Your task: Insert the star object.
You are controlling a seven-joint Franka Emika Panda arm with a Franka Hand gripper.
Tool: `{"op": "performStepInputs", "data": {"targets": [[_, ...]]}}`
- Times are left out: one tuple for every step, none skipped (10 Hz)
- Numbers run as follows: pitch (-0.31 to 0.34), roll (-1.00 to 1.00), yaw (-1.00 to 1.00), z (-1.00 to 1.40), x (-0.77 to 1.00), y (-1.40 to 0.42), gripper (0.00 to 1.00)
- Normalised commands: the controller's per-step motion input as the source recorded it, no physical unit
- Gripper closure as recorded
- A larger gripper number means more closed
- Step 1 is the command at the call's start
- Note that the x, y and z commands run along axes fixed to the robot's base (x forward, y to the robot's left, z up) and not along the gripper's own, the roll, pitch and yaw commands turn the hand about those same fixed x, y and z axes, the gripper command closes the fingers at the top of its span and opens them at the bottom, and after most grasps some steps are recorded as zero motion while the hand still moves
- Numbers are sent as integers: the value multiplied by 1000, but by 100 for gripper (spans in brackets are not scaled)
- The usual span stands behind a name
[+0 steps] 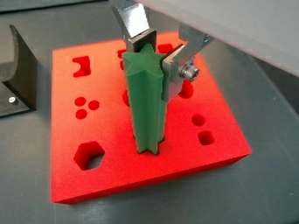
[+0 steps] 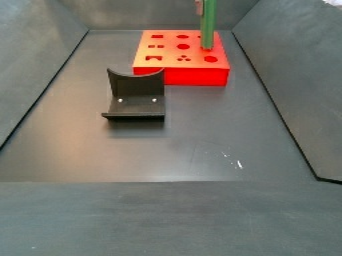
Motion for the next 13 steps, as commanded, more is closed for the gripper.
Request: {"op": "performStepInputs", "data": {"targets": [[64,374,0,-540,89,-123,100],[0,234,-34,-686,0,-114,100],[-69,36,0,-851,-34,-9,100],[-74,0,0,-677,-103,0,100],[-63,0,0,-671,-66,0,100],[-86,-3,0,-694,-100,0,100],[0,141,-43,-471,-100,0,100],[0,237,-171,-646,-49,-114,100],[-70,114,-149,-1000,0,-83,100],[-44,34,-17,-1000,0,0,100],[-83,0,-43,-1000,0,0,100],[-149,-51,-163,-917,-91,0,100],[0,7,-89,-320,-34,0,100]]}}
